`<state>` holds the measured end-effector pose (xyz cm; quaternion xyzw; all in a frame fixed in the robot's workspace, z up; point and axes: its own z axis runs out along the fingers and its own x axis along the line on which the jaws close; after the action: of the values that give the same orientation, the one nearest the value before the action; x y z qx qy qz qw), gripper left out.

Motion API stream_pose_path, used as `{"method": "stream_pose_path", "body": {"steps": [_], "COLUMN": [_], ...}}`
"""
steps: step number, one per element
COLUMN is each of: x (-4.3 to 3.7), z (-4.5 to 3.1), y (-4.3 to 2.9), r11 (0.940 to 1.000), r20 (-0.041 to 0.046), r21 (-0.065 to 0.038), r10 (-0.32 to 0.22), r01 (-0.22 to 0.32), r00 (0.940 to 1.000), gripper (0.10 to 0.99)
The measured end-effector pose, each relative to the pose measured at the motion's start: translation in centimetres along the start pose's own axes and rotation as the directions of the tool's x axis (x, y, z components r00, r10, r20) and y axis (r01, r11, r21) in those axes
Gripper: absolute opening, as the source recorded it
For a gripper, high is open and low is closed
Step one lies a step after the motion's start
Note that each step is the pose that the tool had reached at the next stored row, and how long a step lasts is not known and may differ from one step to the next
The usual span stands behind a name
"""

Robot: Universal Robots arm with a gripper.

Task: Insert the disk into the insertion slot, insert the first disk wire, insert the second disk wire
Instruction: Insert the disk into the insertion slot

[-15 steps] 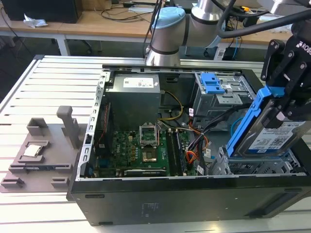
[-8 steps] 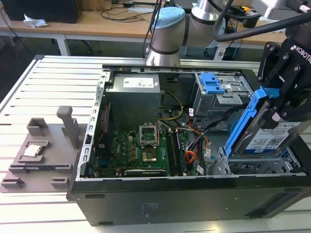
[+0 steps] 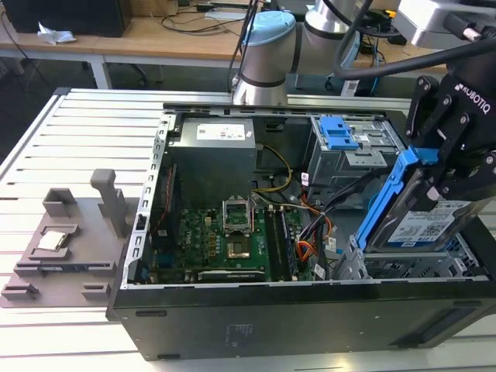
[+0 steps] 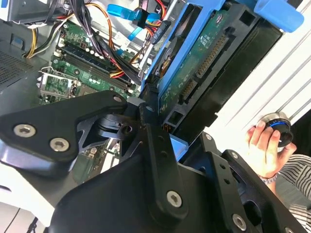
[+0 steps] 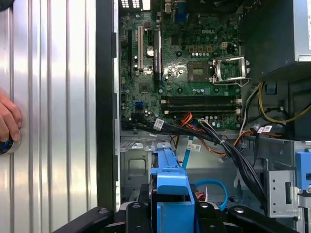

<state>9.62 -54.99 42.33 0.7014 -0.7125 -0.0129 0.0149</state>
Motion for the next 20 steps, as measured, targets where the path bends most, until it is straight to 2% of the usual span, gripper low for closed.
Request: {"method": "stream_pose_path", "body": {"steps": [7, 11, 20], "x": [0.00, -0.01, -0.01], "z": [0.89, 1.90, 3.38], "y": [-0.04, -0.08, -0.13], "r11": [1.0000, 1.0000, 1.0000], "r20": [-0.0002, -0.0001, -0.0001], "r21": [0.000, 0.000, 0.000], "r10": [0.000, 0.000, 0.000], "r01": [0.000, 0.000, 0.000], "r00": [1.0000, 1.0000, 1.0000], "gripper": [0.365, 0.365, 0.365]}}
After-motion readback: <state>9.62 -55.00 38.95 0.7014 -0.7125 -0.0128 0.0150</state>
